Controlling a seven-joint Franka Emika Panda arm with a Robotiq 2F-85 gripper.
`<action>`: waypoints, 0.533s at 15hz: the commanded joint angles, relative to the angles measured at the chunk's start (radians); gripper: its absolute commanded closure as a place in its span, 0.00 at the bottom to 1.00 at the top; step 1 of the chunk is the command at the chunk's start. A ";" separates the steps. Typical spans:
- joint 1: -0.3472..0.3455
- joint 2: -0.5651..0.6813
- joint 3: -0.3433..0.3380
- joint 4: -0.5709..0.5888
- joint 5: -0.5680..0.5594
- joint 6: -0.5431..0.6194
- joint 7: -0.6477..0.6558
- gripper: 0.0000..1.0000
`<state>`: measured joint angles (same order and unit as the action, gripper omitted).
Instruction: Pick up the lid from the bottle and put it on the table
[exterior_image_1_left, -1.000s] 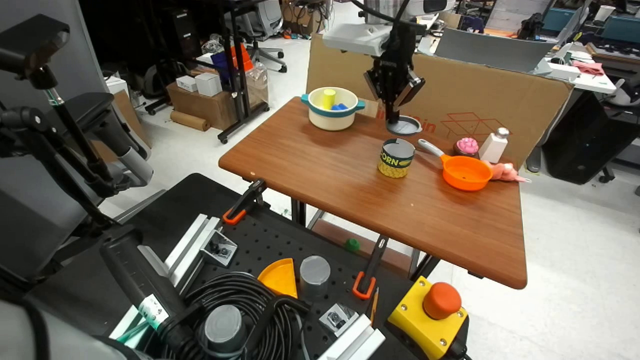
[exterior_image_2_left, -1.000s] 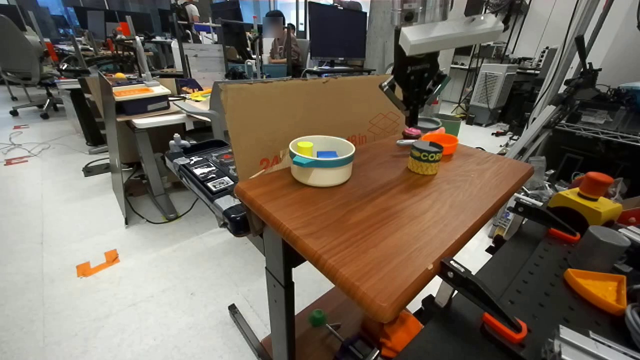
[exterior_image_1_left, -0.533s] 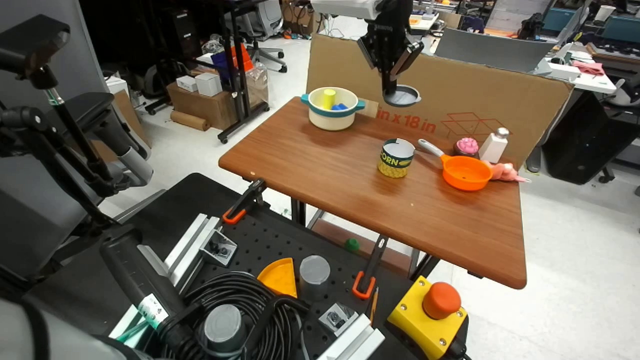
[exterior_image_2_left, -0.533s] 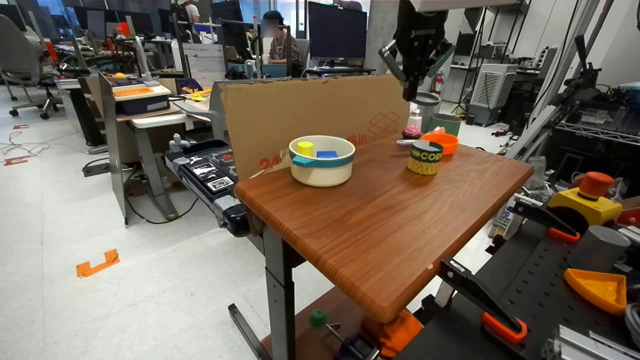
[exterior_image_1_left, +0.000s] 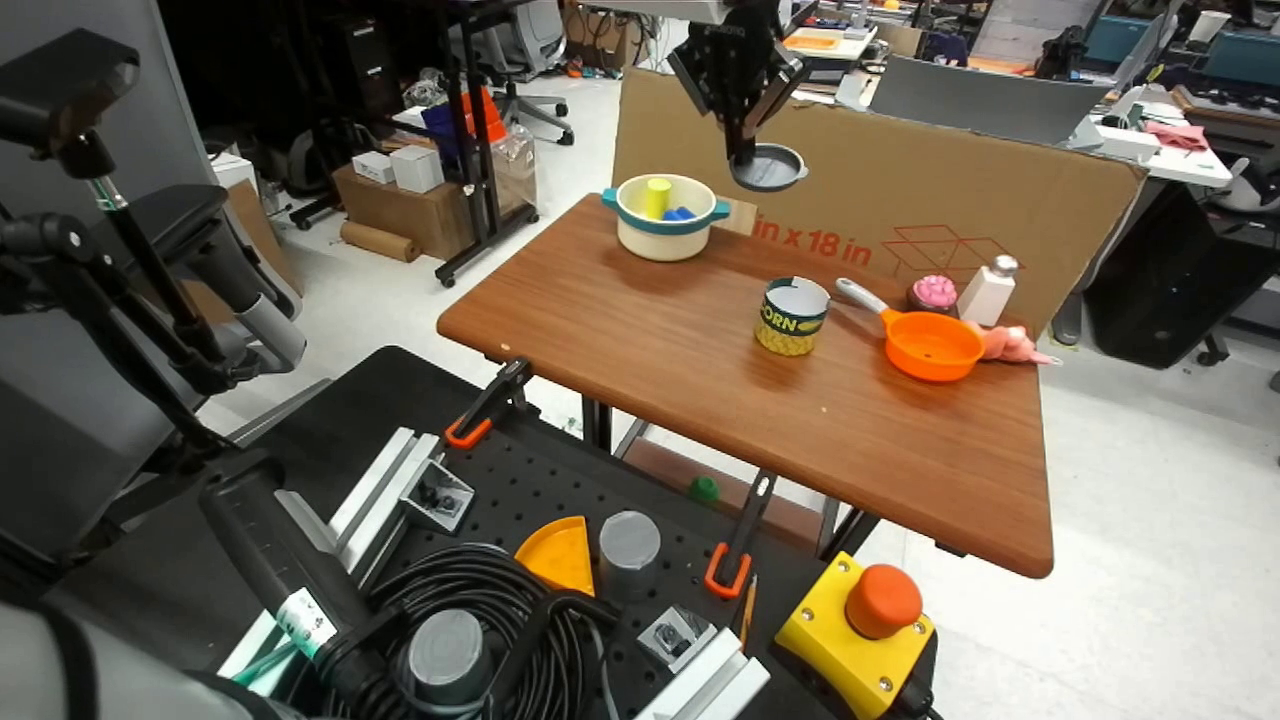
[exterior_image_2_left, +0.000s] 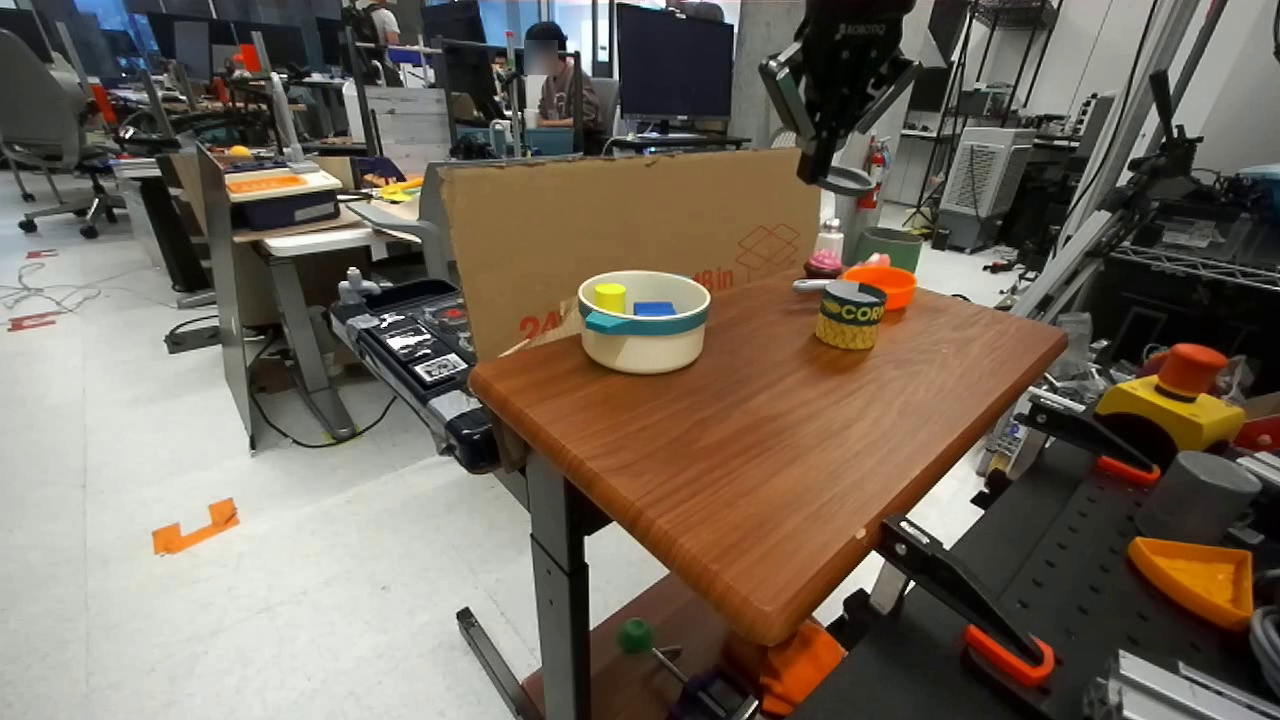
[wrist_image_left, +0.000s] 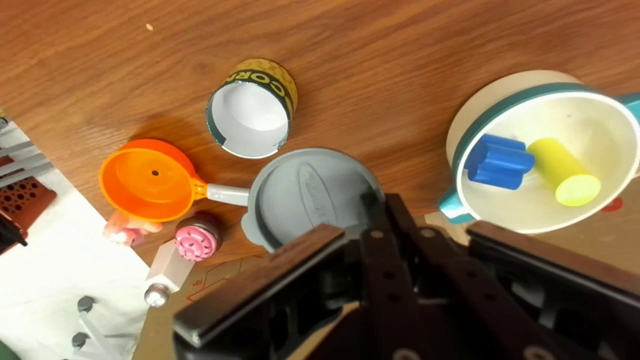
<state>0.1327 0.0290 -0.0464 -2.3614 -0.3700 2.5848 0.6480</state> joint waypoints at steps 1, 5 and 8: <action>-0.025 -0.038 0.037 -0.038 0.021 0.011 0.008 0.99; -0.031 -0.053 0.048 -0.039 0.049 0.008 0.018 0.99; -0.048 -0.065 0.042 -0.020 0.135 -0.015 -0.011 0.99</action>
<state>0.1207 0.0016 -0.0203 -2.3790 -0.2989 2.5845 0.6614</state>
